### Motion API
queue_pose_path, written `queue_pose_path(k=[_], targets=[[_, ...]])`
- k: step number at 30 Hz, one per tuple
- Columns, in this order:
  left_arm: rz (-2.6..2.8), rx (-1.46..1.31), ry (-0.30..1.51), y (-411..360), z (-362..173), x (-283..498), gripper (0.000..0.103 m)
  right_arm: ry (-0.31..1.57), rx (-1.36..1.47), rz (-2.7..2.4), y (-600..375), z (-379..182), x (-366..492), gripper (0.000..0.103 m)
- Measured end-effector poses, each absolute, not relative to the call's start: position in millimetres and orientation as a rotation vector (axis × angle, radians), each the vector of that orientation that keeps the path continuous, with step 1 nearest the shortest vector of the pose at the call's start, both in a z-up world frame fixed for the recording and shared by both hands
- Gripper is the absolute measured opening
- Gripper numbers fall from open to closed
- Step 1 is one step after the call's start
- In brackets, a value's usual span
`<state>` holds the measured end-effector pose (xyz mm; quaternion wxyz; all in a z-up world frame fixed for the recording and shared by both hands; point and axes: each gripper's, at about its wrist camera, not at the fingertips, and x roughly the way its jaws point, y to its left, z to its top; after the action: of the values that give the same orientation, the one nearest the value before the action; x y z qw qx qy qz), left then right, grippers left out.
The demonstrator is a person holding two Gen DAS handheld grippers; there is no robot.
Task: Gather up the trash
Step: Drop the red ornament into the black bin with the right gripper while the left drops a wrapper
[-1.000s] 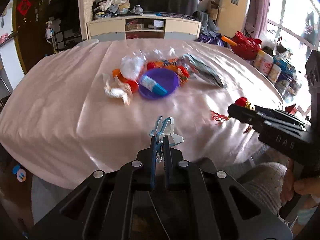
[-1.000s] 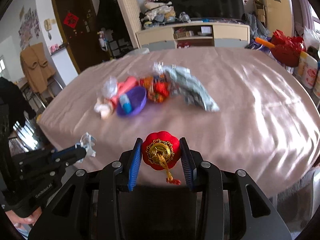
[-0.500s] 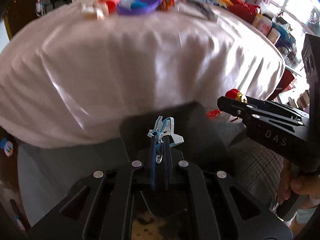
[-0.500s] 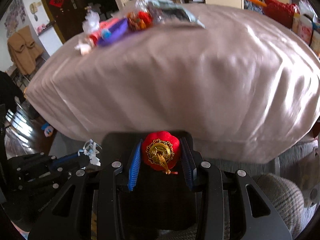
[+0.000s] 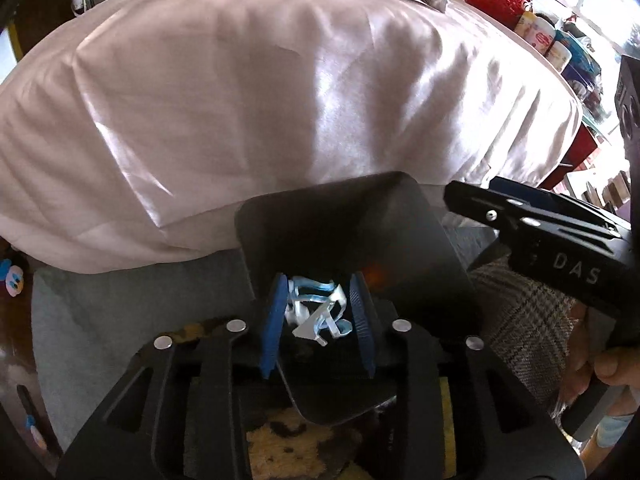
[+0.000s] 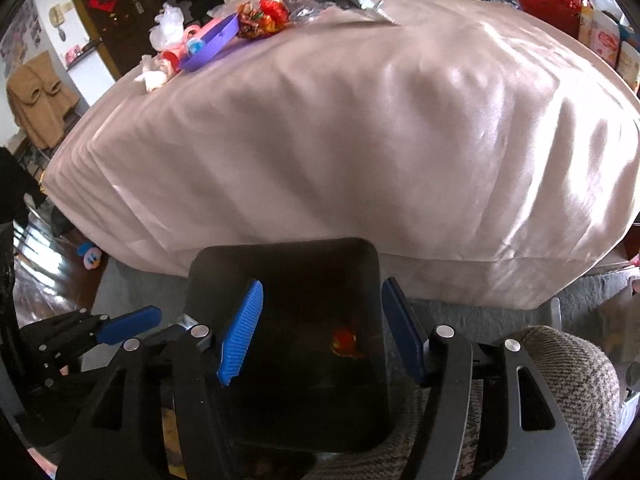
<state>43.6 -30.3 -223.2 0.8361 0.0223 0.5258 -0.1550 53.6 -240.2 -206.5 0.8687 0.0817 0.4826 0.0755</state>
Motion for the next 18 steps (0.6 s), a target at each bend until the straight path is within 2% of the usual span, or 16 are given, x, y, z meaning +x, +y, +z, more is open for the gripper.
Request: queue_pose_path(k=[3,5,18], targets=[[-0.318,0.048,1.105,-26.6,-221.1,42.7,0.043,0.994,0.177,0.138,-245.1,-201.4,52.1,0.063],[-0.307,0.043,1.092,-22.6,-217.6,42.0,0.060,0.987,0.178,0.126,-244.7,-198.7,53.1,0.063],[-0.198,0.001,0.980,11.1,-178.3,50.8,0.090,0.897,0.219,0.106,-268.4,-161.0,56.3,0.063]])
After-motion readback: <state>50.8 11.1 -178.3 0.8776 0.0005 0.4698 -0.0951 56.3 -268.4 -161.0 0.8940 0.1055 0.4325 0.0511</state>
